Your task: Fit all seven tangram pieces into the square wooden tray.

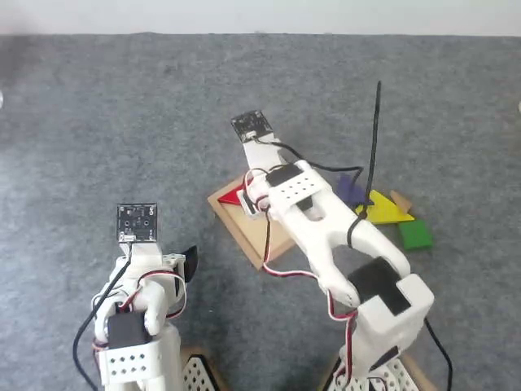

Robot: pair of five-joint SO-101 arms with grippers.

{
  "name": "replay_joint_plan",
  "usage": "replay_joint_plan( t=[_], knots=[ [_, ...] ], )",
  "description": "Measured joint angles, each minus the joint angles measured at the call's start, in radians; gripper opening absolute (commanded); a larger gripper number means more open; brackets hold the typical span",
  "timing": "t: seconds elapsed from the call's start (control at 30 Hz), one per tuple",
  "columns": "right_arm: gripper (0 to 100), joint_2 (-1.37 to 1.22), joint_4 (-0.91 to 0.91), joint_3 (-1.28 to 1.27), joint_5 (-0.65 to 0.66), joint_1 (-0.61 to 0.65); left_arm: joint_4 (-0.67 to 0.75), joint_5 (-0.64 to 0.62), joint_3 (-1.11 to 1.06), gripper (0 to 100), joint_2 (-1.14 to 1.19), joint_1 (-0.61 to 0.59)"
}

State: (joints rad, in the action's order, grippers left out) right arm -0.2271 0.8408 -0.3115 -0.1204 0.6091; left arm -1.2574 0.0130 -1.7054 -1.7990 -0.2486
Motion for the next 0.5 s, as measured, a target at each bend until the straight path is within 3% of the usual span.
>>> replay_joint_plan(
  t=[0.5],
  knots=[
    [20.1, -0.014, 0.025, 0.015, -0.035, -0.06, 0.0, 0.0, 0.0, 27, 0.0, 0.0]
  ],
)
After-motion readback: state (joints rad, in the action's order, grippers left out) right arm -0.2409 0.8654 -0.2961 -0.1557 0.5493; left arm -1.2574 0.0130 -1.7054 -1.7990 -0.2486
